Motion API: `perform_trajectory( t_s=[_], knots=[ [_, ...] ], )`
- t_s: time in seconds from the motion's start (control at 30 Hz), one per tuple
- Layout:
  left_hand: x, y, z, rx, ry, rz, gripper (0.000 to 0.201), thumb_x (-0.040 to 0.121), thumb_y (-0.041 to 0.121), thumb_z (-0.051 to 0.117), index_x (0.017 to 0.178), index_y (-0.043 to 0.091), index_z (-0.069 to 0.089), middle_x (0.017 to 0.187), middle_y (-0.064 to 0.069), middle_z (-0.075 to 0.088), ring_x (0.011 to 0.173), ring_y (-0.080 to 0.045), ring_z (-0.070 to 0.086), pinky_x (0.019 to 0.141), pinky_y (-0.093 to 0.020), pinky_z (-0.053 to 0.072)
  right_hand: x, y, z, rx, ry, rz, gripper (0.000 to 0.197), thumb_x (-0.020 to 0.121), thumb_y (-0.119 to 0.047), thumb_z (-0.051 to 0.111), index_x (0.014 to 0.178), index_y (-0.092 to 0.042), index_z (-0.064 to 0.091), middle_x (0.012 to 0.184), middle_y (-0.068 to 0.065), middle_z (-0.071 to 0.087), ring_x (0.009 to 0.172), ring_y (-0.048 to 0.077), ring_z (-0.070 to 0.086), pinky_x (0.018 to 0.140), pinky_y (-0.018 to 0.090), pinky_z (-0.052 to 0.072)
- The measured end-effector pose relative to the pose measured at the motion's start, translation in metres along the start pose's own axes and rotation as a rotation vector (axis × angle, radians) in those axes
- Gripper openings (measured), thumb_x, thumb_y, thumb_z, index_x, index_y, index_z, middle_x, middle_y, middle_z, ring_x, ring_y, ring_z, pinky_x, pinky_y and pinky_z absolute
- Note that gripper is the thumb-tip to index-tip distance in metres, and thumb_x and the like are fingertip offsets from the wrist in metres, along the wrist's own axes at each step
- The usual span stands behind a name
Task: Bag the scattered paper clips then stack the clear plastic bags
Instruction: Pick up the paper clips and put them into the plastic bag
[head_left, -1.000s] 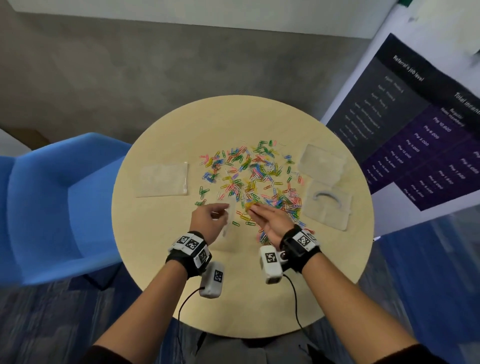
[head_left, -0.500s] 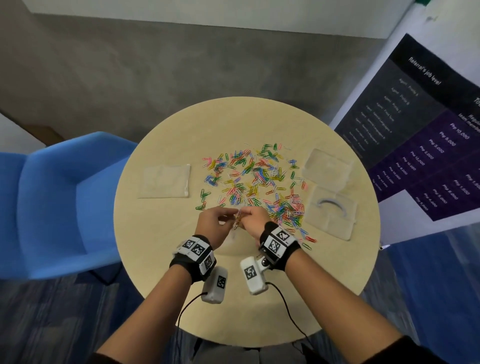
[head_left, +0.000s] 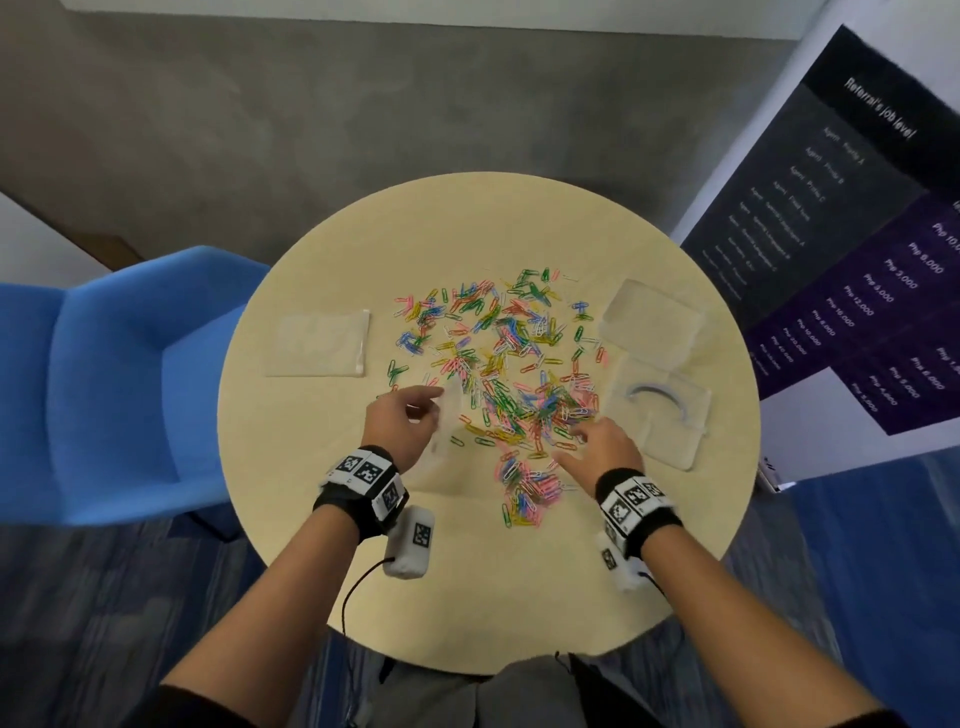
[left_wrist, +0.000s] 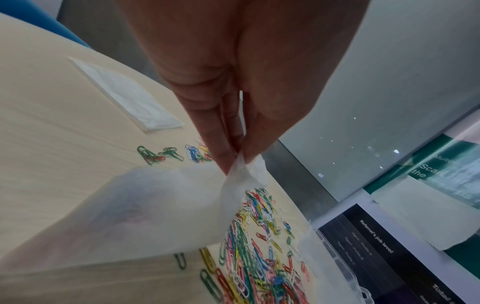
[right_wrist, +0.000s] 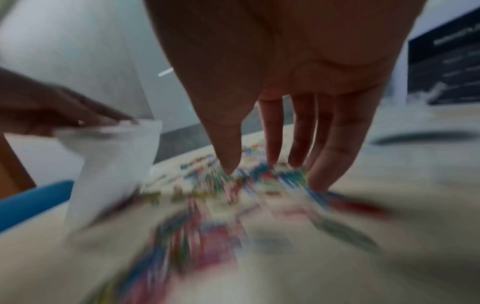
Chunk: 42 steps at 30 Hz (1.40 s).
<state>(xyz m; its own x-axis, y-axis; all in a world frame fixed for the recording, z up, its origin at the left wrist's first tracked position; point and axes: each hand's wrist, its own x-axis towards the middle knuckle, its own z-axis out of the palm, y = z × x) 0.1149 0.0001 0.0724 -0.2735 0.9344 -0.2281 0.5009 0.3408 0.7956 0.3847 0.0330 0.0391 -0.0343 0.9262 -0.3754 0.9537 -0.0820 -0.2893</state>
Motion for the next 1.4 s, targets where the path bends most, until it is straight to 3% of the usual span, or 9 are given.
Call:
perform_trajectory(
  t_s=[0.3,0.53,0.67,0.8,0.9,1.07,1.13,1.3,1.4],
  knots=[
    [-0.014,-0.011,-0.008,0.0,0.079,-0.033,0.025,0.086,0.006,0.066,0.107,0.018,0.074,0.088,-0.005,0.072,0.079,-0.016,0.067,0.076,-0.02,0.047,-0.027,-0.005,0.056,-0.147,-0.154,-0.32,0.086,0.074,-0.053,0.071,0.144,-0.02,0.033,0.137,0.005,0.036,0.128,0.025,0.037,0.099,0.04,0.046],
    [-0.019,-0.013,-0.017,0.009,0.087,-0.046,0.026,0.086,0.006,0.066,0.108,0.018,0.074,0.087,-0.003,0.071,0.075,-0.012,0.065,0.075,-0.019,0.049,-0.02,-0.013,0.065,-0.225,-0.127,-0.496,0.034,0.095,-0.026,0.056,0.124,-0.01,0.058,0.126,0.009,0.048,0.116,0.027,0.046,0.092,0.037,0.048],
    [-0.018,-0.011,-0.014,0.023,0.061,-0.056,0.02,0.088,0.012,0.066,0.107,0.012,0.074,0.08,-0.003,0.071,0.067,-0.002,0.064,0.071,-0.012,0.048,-0.009,-0.011,0.058,-0.135,-0.118,-0.507,0.027,0.095,-0.02,0.055,0.113,-0.005,0.07,0.111,0.013,0.063,0.105,0.029,0.057,0.089,0.034,0.044],
    [-0.015,-0.011,0.0,0.013,-0.015,-0.034,0.018,0.089,0.023,0.068,0.1,0.011,0.076,0.069,0.002,0.069,0.056,0.004,0.064,0.063,-0.008,0.046,-0.007,-0.006,0.045,0.264,0.009,-0.262,0.02,0.086,-0.017,0.069,0.104,-0.009,0.075,0.099,0.007,0.075,0.089,0.021,0.069,0.088,0.03,0.054],
    [-0.012,-0.01,0.009,0.022,-0.07,-0.023,0.02,0.089,0.03,0.068,0.096,0.014,0.077,0.07,0.003,0.07,0.061,-0.003,0.065,0.067,-0.014,0.048,-0.014,-0.014,0.03,0.865,0.013,0.064,0.027,0.081,-0.012,0.076,0.107,-0.007,0.073,0.089,0.003,0.075,0.072,0.013,0.072,0.068,0.02,0.058],
    [-0.01,-0.01,0.016,0.008,-0.107,0.014,0.017,0.091,0.027,0.066,0.097,0.015,0.076,0.07,0.006,0.069,0.06,-0.008,0.064,0.061,-0.012,0.046,-0.023,-0.079,0.01,1.757,-0.186,0.132,0.017,0.084,0.008,0.064,0.1,0.006,0.068,0.084,0.01,0.075,0.073,0.016,0.072,0.072,0.021,0.059],
    [-0.011,-0.011,0.016,0.019,-0.101,0.043,0.018,0.092,0.022,0.064,0.102,0.013,0.075,0.074,0.002,0.069,0.063,-0.013,0.065,0.059,-0.009,0.045,-0.025,-0.104,0.011,1.756,-0.209,0.112,0.018,0.085,0.01,0.062,0.102,0.01,0.066,0.084,0.013,0.074,0.071,0.016,0.072,0.072,0.021,0.059],
    [-0.009,-0.012,0.01,0.041,-0.043,0.136,0.018,0.091,0.012,0.062,0.102,0.008,0.075,0.084,-0.007,0.073,0.072,-0.018,0.065,0.074,-0.028,0.053,-0.026,-0.129,0.034,1.523,-0.108,0.212,0.01,0.082,0.01,0.067,0.091,0.005,0.068,0.107,0.024,0.066,0.071,0.021,0.071,0.073,0.024,0.06],
    [-0.01,-0.017,0.009,0.033,-0.065,0.162,0.017,0.089,0.011,0.064,0.101,0.008,0.076,0.092,-0.009,0.075,0.078,-0.019,0.066,0.077,-0.027,0.052,-0.028,-0.132,0.035,1.102,-0.111,0.144,0.007,0.084,0.001,0.069,0.089,0.001,0.073,0.08,0.008,0.068,0.078,0.024,0.07,0.072,0.025,0.057]
  ],
)
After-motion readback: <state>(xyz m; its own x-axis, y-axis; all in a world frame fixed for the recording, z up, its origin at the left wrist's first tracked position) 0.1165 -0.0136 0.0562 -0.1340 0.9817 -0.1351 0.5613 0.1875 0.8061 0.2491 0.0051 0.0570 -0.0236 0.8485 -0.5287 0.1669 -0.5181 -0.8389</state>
